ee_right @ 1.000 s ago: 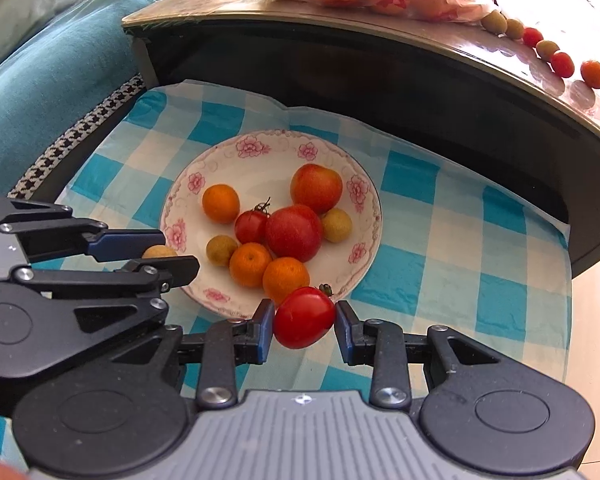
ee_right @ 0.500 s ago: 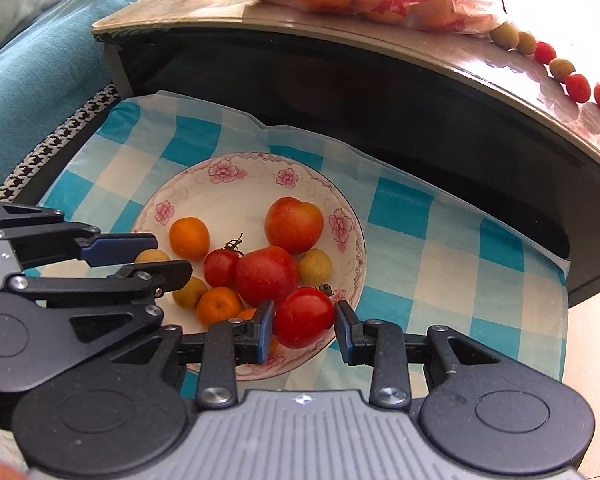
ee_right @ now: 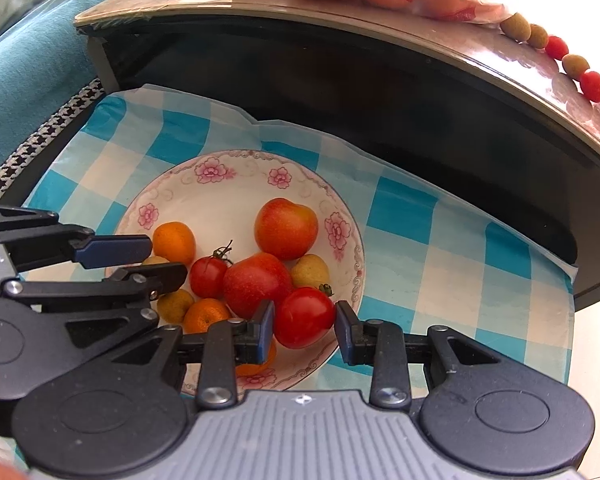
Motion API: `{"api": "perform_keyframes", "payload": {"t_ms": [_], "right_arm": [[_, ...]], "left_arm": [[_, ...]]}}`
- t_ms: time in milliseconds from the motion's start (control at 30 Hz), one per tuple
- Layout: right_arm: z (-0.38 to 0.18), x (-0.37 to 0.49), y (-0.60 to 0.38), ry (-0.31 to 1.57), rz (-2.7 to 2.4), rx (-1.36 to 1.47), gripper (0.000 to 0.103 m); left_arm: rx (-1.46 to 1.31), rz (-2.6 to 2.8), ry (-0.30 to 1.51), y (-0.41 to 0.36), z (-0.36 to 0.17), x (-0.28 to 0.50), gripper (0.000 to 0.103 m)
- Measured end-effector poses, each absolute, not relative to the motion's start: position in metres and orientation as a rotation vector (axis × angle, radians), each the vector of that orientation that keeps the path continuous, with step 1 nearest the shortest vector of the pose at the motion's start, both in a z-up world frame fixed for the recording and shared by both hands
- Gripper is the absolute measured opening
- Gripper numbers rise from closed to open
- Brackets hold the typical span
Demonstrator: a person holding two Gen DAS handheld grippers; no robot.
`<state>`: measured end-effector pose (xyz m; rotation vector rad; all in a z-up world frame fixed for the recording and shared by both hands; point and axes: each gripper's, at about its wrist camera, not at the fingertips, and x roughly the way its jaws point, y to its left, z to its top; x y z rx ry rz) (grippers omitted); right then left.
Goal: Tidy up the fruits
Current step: 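Lower the longan and tomato into the bowl and open both tools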
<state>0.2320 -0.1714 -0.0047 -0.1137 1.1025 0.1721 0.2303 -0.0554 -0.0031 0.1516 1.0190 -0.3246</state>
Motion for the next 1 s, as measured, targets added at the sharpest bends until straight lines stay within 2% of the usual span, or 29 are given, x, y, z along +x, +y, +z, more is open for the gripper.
{"api": "perform_keyframes", "payload": {"t_ms": [567,1000], "right_arm": [[-0.006,0.23,-0.171,1.082,0.155,-0.106,0.034],[0.015,0.215,-0.173,1.043,0.143,-0.063,0.035]], "left_arm": [[0.171,-0.312,1.015,-0.056,-0.003,0.227,0.038],[0.16,-0.298,0.976,-0.049,0.014,0.21,0.051]]}}
